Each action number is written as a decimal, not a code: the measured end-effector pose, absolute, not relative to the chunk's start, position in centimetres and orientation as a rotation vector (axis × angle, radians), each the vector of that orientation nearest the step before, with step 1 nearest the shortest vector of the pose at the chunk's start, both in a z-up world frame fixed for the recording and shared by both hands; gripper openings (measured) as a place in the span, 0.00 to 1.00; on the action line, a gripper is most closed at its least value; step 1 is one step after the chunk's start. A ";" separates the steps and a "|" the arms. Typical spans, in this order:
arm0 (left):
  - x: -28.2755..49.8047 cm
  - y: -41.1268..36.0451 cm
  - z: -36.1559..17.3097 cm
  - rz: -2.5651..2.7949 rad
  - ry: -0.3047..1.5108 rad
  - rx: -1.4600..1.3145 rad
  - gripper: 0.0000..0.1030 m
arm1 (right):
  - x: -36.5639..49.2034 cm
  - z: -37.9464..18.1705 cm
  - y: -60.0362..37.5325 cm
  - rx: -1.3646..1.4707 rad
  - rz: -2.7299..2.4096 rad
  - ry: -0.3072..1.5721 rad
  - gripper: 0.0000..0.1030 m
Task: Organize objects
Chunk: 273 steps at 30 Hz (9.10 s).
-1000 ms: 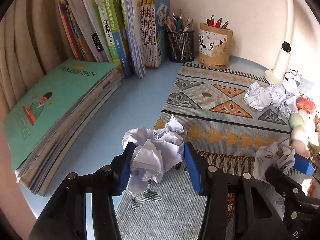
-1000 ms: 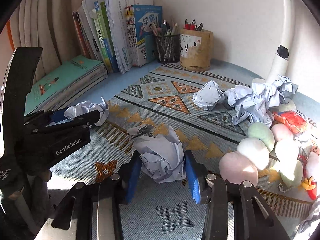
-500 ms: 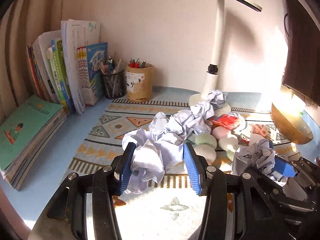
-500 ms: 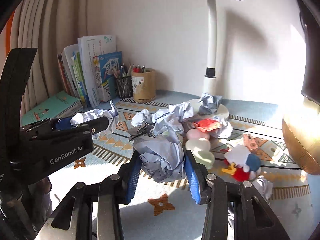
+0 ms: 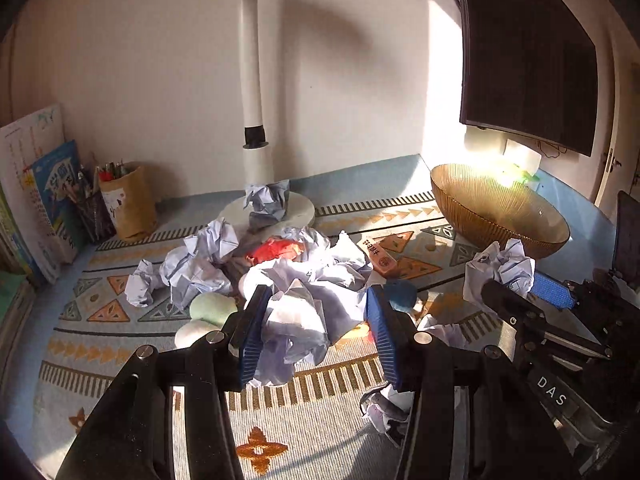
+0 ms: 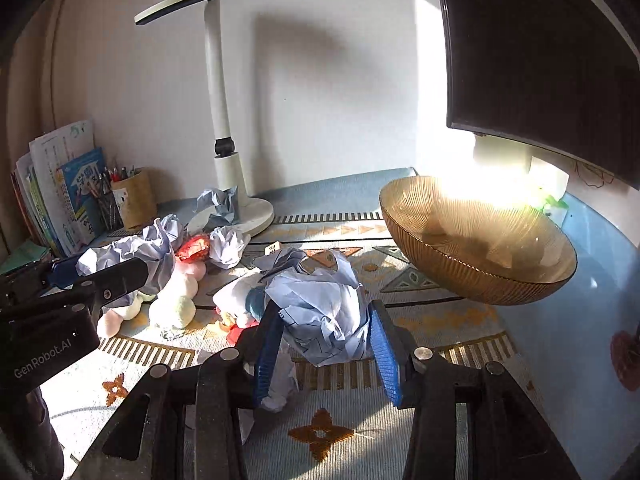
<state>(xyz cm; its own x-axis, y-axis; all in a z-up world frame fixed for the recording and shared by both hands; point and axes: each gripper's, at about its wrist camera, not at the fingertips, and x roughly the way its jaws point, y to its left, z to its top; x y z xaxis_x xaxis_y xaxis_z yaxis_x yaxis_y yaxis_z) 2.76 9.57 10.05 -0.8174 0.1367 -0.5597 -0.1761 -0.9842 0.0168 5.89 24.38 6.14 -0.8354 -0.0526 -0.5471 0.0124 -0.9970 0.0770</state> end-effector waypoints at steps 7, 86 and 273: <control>1.7 12.3 10.5 2.801 0.132 -0.872 0.44 | 5.9 6.4 25.8 0.879 -2.989 -0.201 0.41; 7.2 3.8 5.1 2.734 -0.261 -0.926 0.90 | 6.4 3.9 22.1 1.053 -2.802 0.036 0.55; 3.8 5.4 3.5 2.842 -0.075 -1.026 0.95 | 6.0 4.3 19.9 0.908 -2.888 -0.170 0.98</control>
<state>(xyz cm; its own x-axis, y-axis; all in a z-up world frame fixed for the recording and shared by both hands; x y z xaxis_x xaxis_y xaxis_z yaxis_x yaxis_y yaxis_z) 3.76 5.42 3.49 -0.7633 0.1289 -0.6330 -0.0952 -0.9916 -0.0871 5.98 19.93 4.31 -0.8154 -0.1372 -0.5623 0.0704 -0.9878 0.1389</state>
